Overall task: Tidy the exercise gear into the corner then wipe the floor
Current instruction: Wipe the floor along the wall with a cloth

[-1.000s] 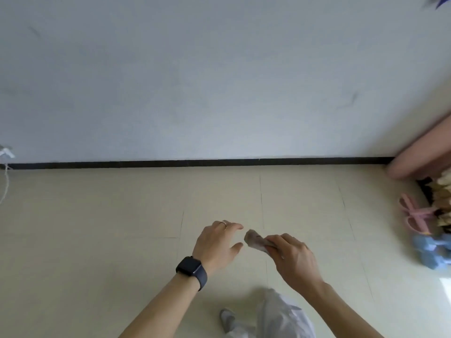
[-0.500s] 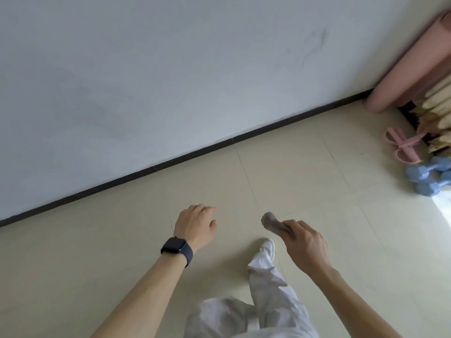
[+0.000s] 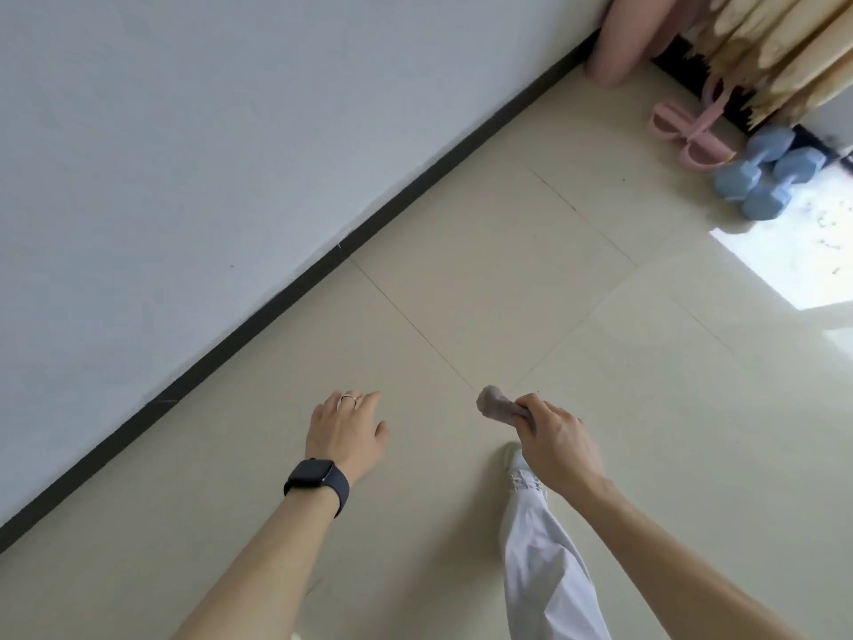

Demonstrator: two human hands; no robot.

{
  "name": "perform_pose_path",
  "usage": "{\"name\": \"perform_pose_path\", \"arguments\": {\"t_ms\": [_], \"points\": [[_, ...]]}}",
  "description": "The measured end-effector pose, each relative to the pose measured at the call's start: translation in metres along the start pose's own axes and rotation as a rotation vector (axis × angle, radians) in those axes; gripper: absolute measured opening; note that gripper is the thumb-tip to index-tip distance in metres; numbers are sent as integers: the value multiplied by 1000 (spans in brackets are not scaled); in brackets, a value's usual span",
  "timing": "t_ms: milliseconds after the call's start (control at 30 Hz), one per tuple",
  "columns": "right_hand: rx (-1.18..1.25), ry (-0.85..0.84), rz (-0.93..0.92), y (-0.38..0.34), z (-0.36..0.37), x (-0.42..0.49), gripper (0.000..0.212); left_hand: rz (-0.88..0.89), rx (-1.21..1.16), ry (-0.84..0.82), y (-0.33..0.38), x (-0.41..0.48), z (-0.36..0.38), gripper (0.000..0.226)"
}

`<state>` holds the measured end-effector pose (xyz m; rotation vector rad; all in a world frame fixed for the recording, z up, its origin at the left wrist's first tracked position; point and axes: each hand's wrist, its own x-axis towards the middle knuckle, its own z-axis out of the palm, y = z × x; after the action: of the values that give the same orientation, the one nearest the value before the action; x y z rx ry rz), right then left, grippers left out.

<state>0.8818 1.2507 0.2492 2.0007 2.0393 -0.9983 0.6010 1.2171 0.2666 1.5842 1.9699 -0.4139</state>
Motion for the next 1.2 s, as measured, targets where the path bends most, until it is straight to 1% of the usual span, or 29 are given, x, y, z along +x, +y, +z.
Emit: {"name": "perform_pose_path", "arguments": {"t_ms": [100, 200, 367, 467, 533, 633, 733, 800, 867, 967, 1033, 1067, 1133, 1167, 1200], "points": [[-7, 92, 104, 18, 75, 32, 14, 128, 95, -68, -17, 68, 64, 52], [47, 168, 192, 32, 140, 60, 18, 203, 171, -42, -42, 109, 125, 54], [100, 215, 262, 69, 230, 128, 22, 287, 247, -51, -65, 180, 214, 58], [147, 273, 283, 102, 272, 185, 22, 305, 247, -22, -60, 249, 254, 61], [154, 328, 292, 130, 295, 223, 22, 287, 235, -3, -48, 295, 278, 65], [158, 407, 273, 166, 311, 276, 27, 267, 208, 43, -22, 350, 303, 70], [41, 442, 231, 198, 329, 309, 45, 274, 215, 73, -1, 391, 321, 71], [-5, 478, 151, 212, 347, 310, 53, 263, 228, 67, 5, 403, 331, 71], [-61, 452, 42, 221, 366, 309, 56, 230, 228, 43, 12, 412, 338, 71], [-112, 344, -32, 225, 387, 315, 56, 131, 195, -37, 19, 422, 341, 73], [-141, 358, -103, 233, 380, 324, 51, 78, 160, -79, 19, 426, 343, 75], [-165, 354, -135, 240, 371, 330, 43, 66, 147, -87, 18, 425, 346, 76], [-173, 344, -115, 258, 341, 354, 26, 73, 135, -75, 14, 424, 353, 77], [-174, 342, -107, 268, 323, 372, 24, 74, 131, -72, 13, 425, 355, 77], [-193, 335, -133, 275, 308, 392, 29, 66, 128, -71, 11, 426, 356, 77]]}}
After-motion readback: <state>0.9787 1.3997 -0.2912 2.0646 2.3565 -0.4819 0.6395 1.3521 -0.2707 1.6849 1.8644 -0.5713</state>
